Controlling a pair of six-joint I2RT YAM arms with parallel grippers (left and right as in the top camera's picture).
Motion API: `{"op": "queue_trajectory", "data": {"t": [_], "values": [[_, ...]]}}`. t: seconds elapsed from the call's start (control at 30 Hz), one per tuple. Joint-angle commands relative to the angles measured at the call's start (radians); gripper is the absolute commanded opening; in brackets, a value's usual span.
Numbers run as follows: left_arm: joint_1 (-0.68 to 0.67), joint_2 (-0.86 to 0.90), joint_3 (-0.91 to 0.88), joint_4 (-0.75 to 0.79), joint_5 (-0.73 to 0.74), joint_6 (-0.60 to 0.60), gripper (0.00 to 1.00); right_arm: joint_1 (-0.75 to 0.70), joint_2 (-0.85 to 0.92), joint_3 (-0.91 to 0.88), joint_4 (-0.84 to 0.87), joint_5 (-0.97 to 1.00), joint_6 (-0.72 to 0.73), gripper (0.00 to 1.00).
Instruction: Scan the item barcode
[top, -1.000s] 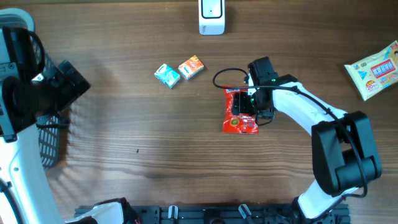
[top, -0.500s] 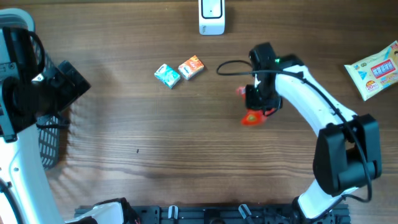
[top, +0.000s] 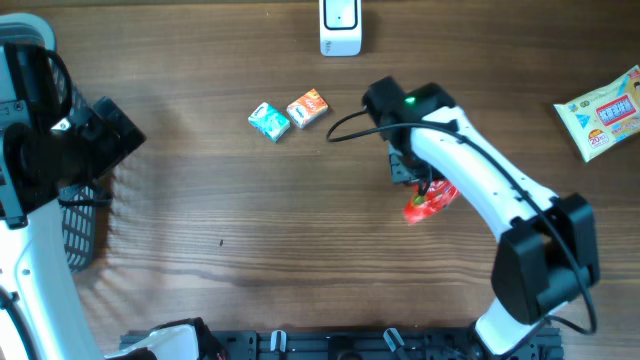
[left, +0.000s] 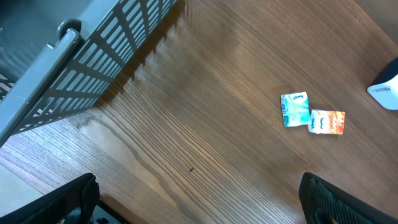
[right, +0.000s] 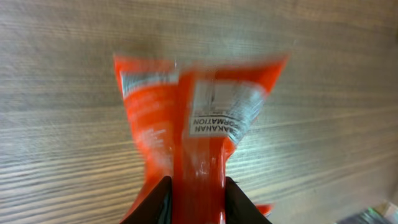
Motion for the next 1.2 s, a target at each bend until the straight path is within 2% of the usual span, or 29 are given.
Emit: {"op": "queue_trajectory", "data": {"t": [0.0,0.1,0.2,0.23,0.3,0.33,0.47,0.57,0.63,0.83,1.17], "values": [[0.008,-0.001,0.005,0.000,0.002,-0.003,1.00,0.041,0.101,0.014,-0.037,0.064,0.083,0.27],[0.008,-0.001,0.005,0.000,0.002,-0.003,1.00,0.079,0.172,0.014,-0.091,0.084,0.138,0.28],[0.008,-0.001,0.005,0.000,0.002,-0.002,1.00,0.121,0.178,0.022,-0.103,0.085,0.132,0.30],[0.008,-0.001,0.005,0.000,0.002,-0.003,1.00,0.127,0.178,0.032,-0.113,0.088,0.127,0.36],[0.008,-0.001,0.005,0.000,0.002,-0.003,1.00,0.124,0.177,0.072,-0.150,0.095,0.134,0.62],[0.008,-0.001,0.005,0.000,0.002,-0.003,1.00,0.120,0.177,0.098,-0.167,0.092,0.135,1.00],[0.008,-0.001,0.005,0.000,0.002,-0.003,1.00,0.132,0.177,0.236,-0.251,0.080,0.098,1.00],[0.008,-0.001,0.005,0.000,0.002,-0.003,1.00,0.186,0.175,0.288,-0.254,-0.084,-0.059,1.00],[0.008,-0.001,0.005,0.000,0.002,-0.003,1.00,0.249,0.178,0.275,-0.246,-0.132,-0.101,1.00],[0.008,-0.001,0.005,0.000,0.002,-0.003,1.00,0.406,0.214,0.191,-0.256,0.042,-0.067,1.00],[0.008,-0.001,0.005,0.000,0.002,-0.003,1.00,0.364,0.311,0.045,-0.215,0.134,-0.018,1.00]]}}
